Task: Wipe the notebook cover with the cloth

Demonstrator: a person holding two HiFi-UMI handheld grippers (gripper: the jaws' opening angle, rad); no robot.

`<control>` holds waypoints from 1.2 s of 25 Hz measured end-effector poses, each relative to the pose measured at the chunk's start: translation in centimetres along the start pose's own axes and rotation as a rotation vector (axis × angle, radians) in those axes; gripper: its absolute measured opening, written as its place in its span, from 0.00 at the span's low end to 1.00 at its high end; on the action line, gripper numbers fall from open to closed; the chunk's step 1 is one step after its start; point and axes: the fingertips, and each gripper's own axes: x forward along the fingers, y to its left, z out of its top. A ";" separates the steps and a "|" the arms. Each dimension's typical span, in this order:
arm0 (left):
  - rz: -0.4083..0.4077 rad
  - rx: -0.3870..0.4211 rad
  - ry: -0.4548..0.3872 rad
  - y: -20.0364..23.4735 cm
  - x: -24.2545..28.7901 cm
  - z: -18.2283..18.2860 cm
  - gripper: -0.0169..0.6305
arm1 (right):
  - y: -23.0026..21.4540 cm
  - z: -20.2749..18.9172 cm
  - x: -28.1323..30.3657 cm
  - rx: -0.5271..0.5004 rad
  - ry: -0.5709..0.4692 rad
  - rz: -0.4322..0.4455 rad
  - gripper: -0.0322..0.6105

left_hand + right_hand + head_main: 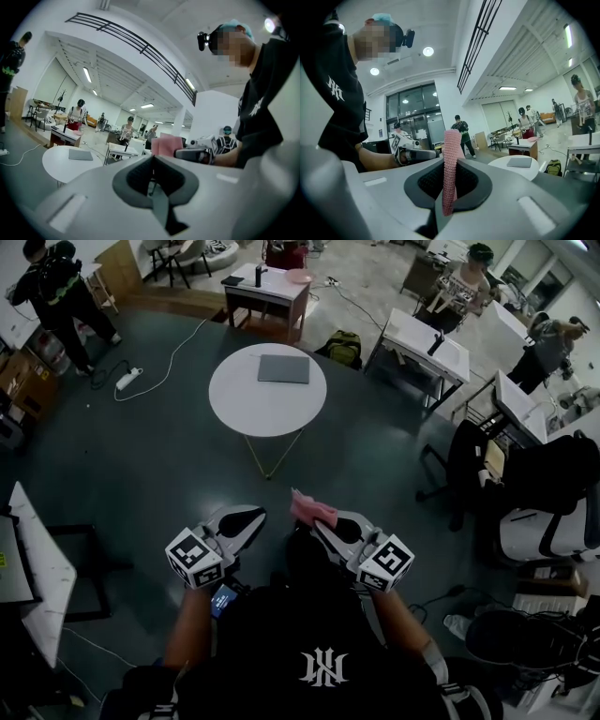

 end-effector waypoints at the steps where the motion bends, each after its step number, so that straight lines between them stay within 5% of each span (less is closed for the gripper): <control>1: 0.004 0.000 0.004 0.9 0.7 0.2 0.03 | -1.1 0.1 0.5 0.001 -0.002 0.002 0.07; 19: 0.100 0.020 0.060 17.4 15.4 10.1 0.03 | -23.0 8.1 9.5 0.029 -0.021 0.114 0.07; 30: 0.187 0.013 0.081 27.0 20.4 12.9 0.03 | -32.5 10.6 16.3 0.049 -0.031 0.180 0.07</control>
